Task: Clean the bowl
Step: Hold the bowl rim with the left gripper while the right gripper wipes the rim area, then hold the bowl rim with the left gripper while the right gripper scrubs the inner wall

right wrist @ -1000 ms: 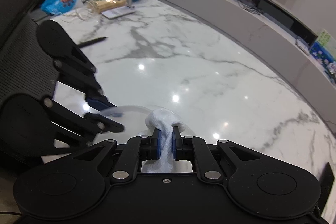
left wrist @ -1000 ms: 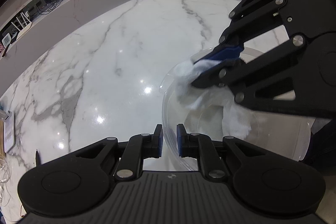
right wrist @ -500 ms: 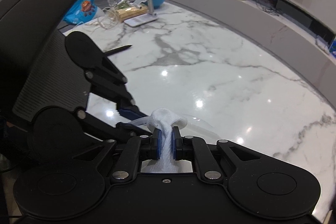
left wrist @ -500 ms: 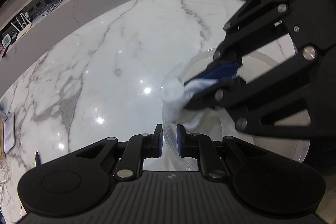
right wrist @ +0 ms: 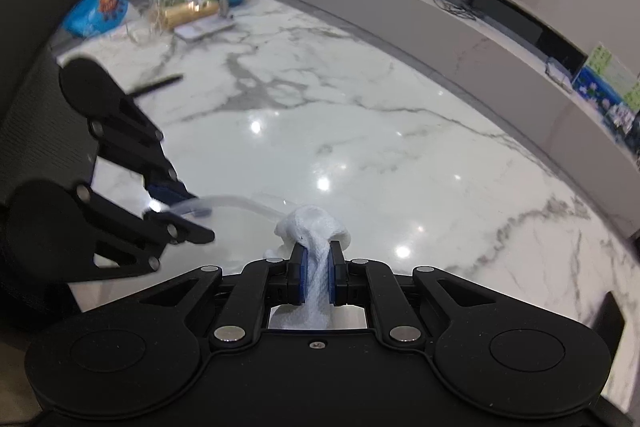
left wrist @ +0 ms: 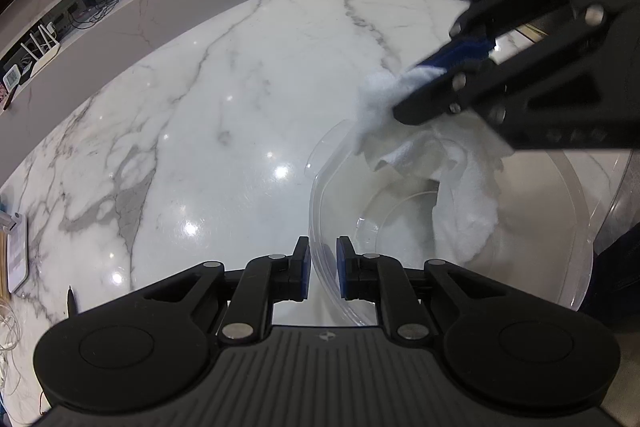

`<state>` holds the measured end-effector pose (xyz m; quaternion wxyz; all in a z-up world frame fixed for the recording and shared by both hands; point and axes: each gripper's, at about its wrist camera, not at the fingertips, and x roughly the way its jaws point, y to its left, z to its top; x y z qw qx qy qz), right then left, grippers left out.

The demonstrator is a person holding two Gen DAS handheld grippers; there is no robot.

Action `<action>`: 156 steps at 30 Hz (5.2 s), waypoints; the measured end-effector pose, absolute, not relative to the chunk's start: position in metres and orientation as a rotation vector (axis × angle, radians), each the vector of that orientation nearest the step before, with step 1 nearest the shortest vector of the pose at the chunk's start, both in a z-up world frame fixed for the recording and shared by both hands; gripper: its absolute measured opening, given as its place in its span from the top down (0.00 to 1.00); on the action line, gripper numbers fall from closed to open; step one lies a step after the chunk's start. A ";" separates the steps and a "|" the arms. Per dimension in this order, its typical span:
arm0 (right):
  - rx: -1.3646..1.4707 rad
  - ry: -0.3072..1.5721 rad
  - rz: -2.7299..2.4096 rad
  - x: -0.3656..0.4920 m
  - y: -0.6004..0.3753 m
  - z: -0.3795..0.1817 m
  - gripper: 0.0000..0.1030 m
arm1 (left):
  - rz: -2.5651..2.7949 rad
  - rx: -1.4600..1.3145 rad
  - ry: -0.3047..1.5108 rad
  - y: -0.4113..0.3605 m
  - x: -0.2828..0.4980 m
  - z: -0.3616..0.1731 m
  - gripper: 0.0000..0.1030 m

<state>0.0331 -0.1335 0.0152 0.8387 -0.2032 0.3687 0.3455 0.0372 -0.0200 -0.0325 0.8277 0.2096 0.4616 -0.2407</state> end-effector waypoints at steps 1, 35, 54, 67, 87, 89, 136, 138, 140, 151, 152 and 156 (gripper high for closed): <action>-0.405 0.768 0.740 0.033 -0.135 0.018 0.92 | -0.512 0.444 0.981 -0.019 0.039 -0.033 0.88; -0.490 0.789 0.604 0.032 -0.137 0.007 0.92 | -0.510 0.461 0.975 -0.021 0.038 -0.033 0.88; -0.530 0.864 0.570 0.004 -0.168 0.013 0.92 | -0.495 0.482 0.970 -0.025 0.039 -0.035 0.87; -0.547 0.921 0.625 -0.017 -0.180 0.017 0.92 | -0.492 0.487 0.969 -0.028 0.040 -0.036 0.87; -0.545 0.890 0.606 0.008 -0.170 0.014 0.92 | -0.558 0.509 0.953 -0.031 0.038 -0.037 0.87; -0.541 0.887 0.606 0.011 -0.168 0.013 0.92 | -0.564 0.510 0.950 -0.032 0.038 -0.037 0.88; -0.376 0.825 0.970 0.040 -0.109 0.005 0.92 | -0.577 0.499 0.955 -0.037 0.037 -0.035 0.88; -0.377 0.823 0.967 0.040 -0.108 0.005 0.92 | -0.576 0.499 0.955 -0.037 0.037 -0.035 0.88; -0.382 0.818 0.955 0.040 -0.107 0.005 0.92 | -0.576 0.499 0.954 -0.038 0.036 -0.034 0.88; -0.447 0.797 0.827 0.045 -0.109 0.005 0.92 | -0.574 0.500 0.953 -0.039 0.035 -0.034 0.88; -0.451 0.800 0.813 0.046 -0.110 0.005 0.92 | -0.574 0.500 0.953 -0.039 0.035 -0.033 0.88; -0.468 0.812 0.751 0.050 -0.116 0.006 0.92 | -0.574 0.500 0.952 -0.038 0.035 -0.033 0.88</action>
